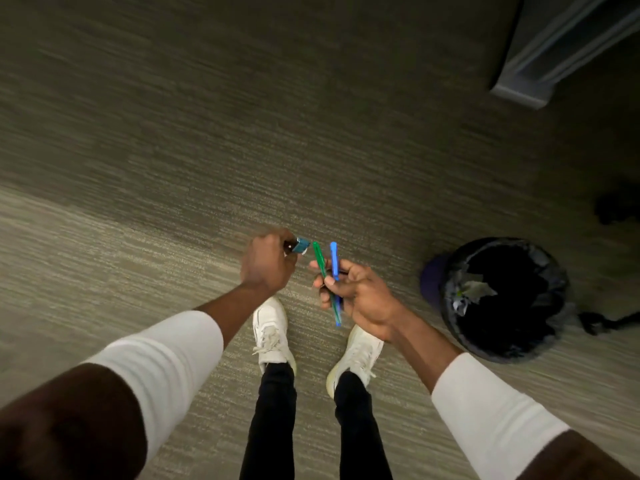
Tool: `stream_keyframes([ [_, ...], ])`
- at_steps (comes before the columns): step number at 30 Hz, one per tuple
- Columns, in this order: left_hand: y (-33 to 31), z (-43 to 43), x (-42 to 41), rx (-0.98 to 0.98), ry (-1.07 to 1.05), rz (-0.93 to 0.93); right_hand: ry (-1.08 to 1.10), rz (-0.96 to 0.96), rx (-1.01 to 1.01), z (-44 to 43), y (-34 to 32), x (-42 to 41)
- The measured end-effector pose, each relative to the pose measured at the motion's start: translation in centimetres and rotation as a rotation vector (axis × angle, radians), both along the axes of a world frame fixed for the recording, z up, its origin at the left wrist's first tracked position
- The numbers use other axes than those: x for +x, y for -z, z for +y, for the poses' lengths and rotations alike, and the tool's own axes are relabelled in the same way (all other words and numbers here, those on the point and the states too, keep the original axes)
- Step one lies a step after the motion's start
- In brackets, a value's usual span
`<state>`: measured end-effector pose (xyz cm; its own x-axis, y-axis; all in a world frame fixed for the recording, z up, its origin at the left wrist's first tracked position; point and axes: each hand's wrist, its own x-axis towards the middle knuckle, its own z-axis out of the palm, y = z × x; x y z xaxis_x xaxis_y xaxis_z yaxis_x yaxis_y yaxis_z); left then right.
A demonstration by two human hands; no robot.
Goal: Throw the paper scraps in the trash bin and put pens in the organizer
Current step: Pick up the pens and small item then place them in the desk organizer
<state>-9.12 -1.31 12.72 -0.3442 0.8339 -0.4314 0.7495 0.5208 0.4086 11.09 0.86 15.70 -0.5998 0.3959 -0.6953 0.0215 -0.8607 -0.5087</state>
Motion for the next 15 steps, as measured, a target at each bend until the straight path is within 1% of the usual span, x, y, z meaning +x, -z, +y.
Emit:
stream_keyframes([
  [5,-4.7,-0.1,2.2,0.041,-0.034,-0.032,0.074,0.097,-0.005,1.8,-6.9,2.4],
  [10,-11.3,0.2,3.6,0.036,-0.126,-0.142,0.231,0.188,-0.037,2.5,-14.6,4.2],
  [12,-14.2,0.4,3.9,0.041,-0.109,-0.163,0.265,0.189,-0.027,2.3,-18.0,4.5],
  [15,-18.5,1.1,4.2,0.077,-0.126,-0.182,0.281,0.117,0.037,1.8,-22.5,5.0],
])
